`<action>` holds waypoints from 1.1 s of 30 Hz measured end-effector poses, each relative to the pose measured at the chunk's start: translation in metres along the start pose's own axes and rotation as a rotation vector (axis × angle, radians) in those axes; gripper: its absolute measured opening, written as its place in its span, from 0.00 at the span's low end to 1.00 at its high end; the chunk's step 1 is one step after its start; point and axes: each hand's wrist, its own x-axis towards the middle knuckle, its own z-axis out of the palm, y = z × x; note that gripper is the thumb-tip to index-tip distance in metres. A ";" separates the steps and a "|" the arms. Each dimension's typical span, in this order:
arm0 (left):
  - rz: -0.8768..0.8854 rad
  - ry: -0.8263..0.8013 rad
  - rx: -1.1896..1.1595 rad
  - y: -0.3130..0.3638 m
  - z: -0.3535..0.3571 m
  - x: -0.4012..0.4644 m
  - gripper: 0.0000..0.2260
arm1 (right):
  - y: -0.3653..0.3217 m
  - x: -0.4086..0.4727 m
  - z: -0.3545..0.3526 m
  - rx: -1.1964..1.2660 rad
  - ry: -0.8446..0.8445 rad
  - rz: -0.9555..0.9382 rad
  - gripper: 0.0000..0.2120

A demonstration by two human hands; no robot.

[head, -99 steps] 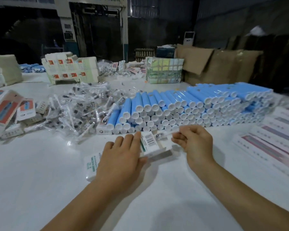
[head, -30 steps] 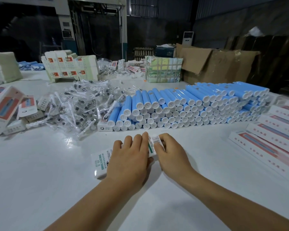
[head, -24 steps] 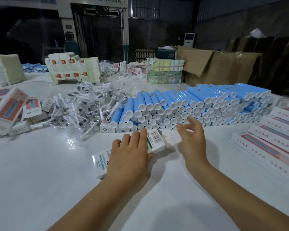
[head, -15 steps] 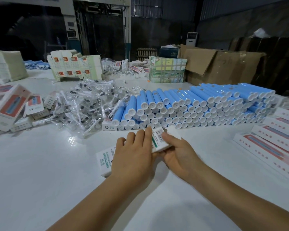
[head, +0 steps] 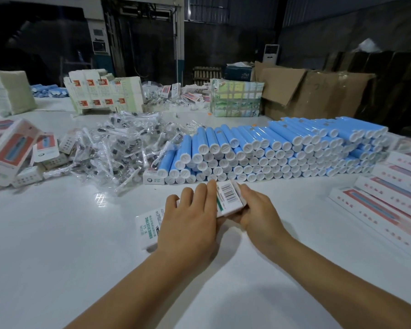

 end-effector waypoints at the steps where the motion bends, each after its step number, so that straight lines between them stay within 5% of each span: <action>1: -0.005 0.006 0.004 -0.001 0.000 0.000 0.31 | -0.002 0.001 0.000 0.047 -0.025 0.013 0.15; 8: 0.029 0.177 -0.039 -0.004 0.005 -0.002 0.29 | -0.004 0.001 -0.002 0.084 -0.065 -0.030 0.18; 22: 0.057 0.115 0.023 -0.002 0.009 0.000 0.28 | 0.007 0.002 0.001 -0.048 0.105 -0.001 0.15; 33: 0.062 0.066 0.061 -0.001 0.008 0.002 0.31 | 0.017 -0.005 0.003 -0.764 0.173 -0.234 0.16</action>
